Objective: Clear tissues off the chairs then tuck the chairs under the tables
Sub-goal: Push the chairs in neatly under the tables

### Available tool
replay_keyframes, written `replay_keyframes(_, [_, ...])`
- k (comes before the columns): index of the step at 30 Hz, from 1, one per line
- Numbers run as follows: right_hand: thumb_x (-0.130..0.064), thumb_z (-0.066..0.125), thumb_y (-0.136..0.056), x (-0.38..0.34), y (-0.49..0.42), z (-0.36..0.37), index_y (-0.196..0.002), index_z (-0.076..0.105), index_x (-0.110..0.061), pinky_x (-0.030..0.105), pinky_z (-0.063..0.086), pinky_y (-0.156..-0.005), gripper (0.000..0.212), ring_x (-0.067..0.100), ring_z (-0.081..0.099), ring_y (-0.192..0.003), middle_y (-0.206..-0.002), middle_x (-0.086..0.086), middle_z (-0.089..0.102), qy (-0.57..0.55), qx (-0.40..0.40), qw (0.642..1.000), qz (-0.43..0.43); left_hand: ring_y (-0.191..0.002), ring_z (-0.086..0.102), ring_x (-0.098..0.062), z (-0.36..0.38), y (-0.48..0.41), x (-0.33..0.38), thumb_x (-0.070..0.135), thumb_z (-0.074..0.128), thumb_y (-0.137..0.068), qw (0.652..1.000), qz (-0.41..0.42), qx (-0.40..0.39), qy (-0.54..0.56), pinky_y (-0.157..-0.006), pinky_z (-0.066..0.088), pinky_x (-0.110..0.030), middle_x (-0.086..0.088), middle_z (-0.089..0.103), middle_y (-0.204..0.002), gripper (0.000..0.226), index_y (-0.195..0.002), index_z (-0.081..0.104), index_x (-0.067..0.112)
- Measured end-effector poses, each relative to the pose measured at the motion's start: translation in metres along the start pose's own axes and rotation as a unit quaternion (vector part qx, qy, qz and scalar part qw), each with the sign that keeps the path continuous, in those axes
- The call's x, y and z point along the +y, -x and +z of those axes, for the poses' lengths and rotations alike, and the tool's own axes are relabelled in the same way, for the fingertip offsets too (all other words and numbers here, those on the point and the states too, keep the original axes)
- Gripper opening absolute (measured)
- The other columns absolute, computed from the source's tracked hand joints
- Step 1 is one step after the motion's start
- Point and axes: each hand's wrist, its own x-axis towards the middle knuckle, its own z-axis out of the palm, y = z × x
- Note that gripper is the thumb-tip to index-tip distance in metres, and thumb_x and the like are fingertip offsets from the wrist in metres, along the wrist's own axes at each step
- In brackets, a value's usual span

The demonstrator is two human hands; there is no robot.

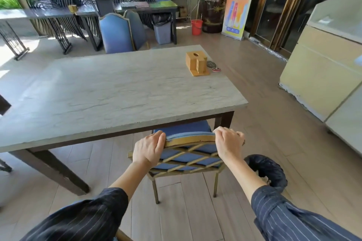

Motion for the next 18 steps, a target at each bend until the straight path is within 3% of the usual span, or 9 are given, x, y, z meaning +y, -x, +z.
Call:
replay_keyframes(8, [-0.026, 0.015, -0.086, 0.010, -0.064, 0.013, -0.086, 0.067, -0.018, 0.041, 0.030, -0.086, 0.053, 0.022, 0.058, -0.085, -0.086, -0.001, 0.069, 0.026, -0.042, 0.999, -0.018, -0.056, 0.047, -0.022, 0.018, -0.044, 0.013, 0.051, 0.004, -0.084, 0.999, -0.042, 0.026, 0.006, -0.051, 0.030, -0.031, 0.000, 0.055, -0.065, 0.055, -0.081, 0.050, 0.021])
replay_keyframes(12, [-0.037, 0.004, -0.083, 0.008, -0.095, 0.016, -0.078, 0.065, -0.016, 0.040, 0.029, -0.084, 0.065, 0.022, 0.058, -0.082, -0.078, -0.001, 0.067, 0.002, -0.050, 0.998, -0.024, -0.058, 0.050, -0.023, 0.025, -0.067, 0.014, 0.047, 0.006, -0.085, 0.998, -0.047, 0.037, -0.005, -0.052, 0.030, -0.030, -0.002, 0.059, -0.069, 0.056, -0.083, 0.054, 0.018])
replay_keyframes(18, [-0.031, 0.019, -0.093, 0.012, -0.135, 0.037, -0.078, 0.068, -0.015, 0.041, 0.032, -0.085, 0.054, 0.023, 0.061, -0.087, -0.082, 0.001, 0.072, 0.006, -0.045, 0.998, -0.045, -0.057, 0.060, -0.030, 0.048, -0.092, 0.020, 0.030, 0.018, -0.092, 0.986, -0.113, 0.120, -0.035, -0.054, 0.038, -0.028, -0.008, 0.065, -0.064, 0.050, -0.071, 0.060, 0.011])
